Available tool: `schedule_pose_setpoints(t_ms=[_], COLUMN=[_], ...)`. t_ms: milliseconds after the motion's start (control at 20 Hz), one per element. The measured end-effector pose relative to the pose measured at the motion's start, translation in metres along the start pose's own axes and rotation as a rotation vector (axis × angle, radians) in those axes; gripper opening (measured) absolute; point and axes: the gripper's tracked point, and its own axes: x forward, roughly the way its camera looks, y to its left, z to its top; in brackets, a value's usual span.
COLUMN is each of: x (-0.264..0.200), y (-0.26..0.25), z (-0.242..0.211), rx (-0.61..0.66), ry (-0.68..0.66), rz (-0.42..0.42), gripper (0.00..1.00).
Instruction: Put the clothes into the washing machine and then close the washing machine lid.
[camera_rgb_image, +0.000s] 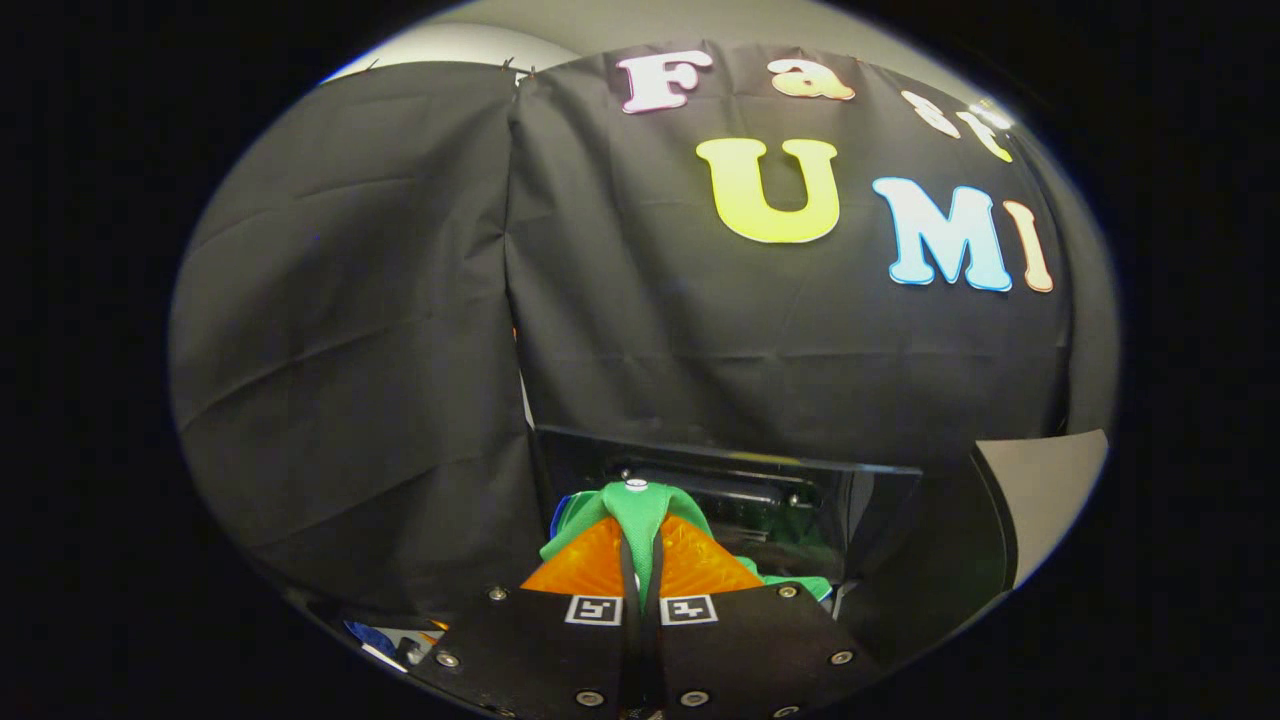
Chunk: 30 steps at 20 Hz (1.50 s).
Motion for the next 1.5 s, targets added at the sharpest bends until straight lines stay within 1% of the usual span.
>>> schedule_pose_setpoints(t_ms=[350,600,1000,1100,1250,1400,1500], x=[0.023,0.035,0.044,0.043,0.039,0.033,0.029], y=[-0.003,0.004,0.005,0.003,-0.004,0.001,0.001], z=[-0.052,-0.087,-0.159,-0.183,-0.22,-0.244,-0.248], rx=[-0.024,-0.036,-0.021,-0.003,0.015,0.023,0.013], ry=[0.049,0.074,0.19,0.234,0.316,0.348,0.354], rz=[-0.042,-0.051,-0.072,-0.083,-0.12,-0.127,-0.13], gripper=[0.0,0.0,0.07,0.11,0.29,0.63,0.85])
